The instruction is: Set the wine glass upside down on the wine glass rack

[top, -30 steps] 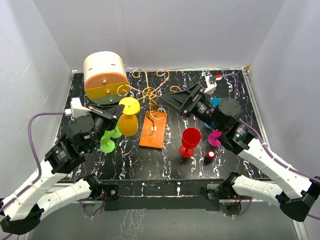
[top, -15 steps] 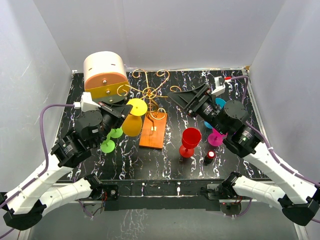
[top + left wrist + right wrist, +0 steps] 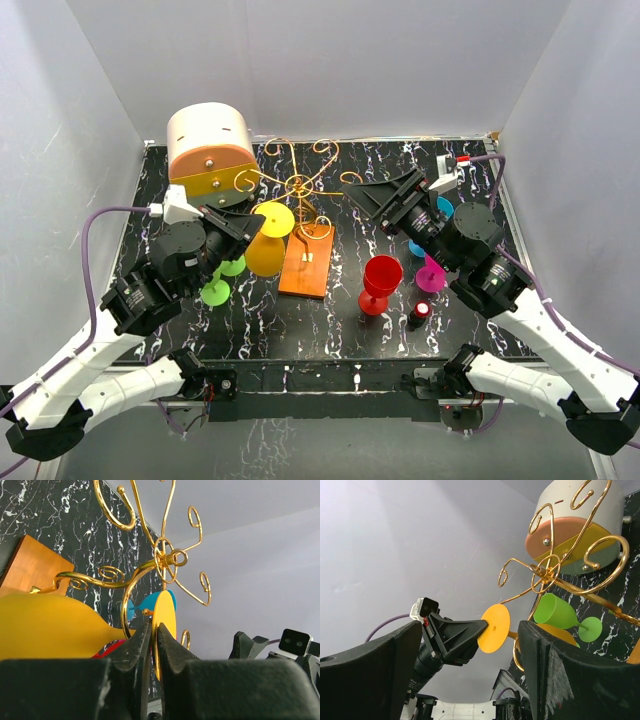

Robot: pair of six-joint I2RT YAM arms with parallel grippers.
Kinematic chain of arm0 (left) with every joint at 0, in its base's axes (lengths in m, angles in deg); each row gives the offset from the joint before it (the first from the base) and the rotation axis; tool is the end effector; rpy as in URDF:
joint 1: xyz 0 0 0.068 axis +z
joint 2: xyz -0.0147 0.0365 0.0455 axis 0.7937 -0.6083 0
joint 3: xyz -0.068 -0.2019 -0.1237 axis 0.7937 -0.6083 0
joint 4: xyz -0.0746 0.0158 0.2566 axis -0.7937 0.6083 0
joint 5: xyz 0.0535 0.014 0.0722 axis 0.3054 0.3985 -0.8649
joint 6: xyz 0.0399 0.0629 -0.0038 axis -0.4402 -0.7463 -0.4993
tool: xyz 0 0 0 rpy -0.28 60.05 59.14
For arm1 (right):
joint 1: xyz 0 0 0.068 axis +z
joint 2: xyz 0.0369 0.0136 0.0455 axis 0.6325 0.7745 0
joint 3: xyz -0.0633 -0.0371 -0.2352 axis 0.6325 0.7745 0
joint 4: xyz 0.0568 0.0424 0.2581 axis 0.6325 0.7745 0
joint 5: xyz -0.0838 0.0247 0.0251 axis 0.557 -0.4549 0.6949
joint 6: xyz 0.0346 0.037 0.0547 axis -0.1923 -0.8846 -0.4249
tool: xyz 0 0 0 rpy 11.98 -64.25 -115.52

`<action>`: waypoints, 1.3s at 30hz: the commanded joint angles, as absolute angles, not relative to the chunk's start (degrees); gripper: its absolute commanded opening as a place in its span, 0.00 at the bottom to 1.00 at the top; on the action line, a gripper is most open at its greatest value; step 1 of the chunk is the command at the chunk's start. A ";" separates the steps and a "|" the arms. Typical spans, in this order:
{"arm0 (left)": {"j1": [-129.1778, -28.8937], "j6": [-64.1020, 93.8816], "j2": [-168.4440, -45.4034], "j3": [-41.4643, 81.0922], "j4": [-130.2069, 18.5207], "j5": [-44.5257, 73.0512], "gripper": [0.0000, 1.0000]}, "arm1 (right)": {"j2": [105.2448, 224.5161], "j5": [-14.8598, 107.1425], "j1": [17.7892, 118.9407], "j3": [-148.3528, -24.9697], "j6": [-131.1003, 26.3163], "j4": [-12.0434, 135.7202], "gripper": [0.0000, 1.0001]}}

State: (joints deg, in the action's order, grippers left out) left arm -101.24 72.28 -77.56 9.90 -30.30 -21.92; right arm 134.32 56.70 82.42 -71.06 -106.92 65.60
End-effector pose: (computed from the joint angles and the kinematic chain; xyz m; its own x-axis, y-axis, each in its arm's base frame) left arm 0.1599 -0.1377 0.3954 -0.3633 -0.8361 -0.4110 0.0508 0.4227 -0.9048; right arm 0.1799 0.1645 0.4092 -0.5359 0.6989 -0.4736 -0.3676 0.3119 0.8761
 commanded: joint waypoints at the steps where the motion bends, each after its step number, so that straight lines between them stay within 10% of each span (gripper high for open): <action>1: -101.14 71.05 -76.96 12.70 -28.70 -21.34 0.11 | 133.22 57.71 82.59 -73.43 -105.79 64.64 0.75; 13: -101.13 69.59 -76.52 16.62 -21.61 -17.66 0.47 | 131.32 59.29 82.62 -72.46 -105.44 65.51 0.75; 39: -101.14 47.82 -74.94 21.96 -12.86 -7.67 0.80 | 124.74 72.09 82.65 -75.22 -96.84 98.06 0.73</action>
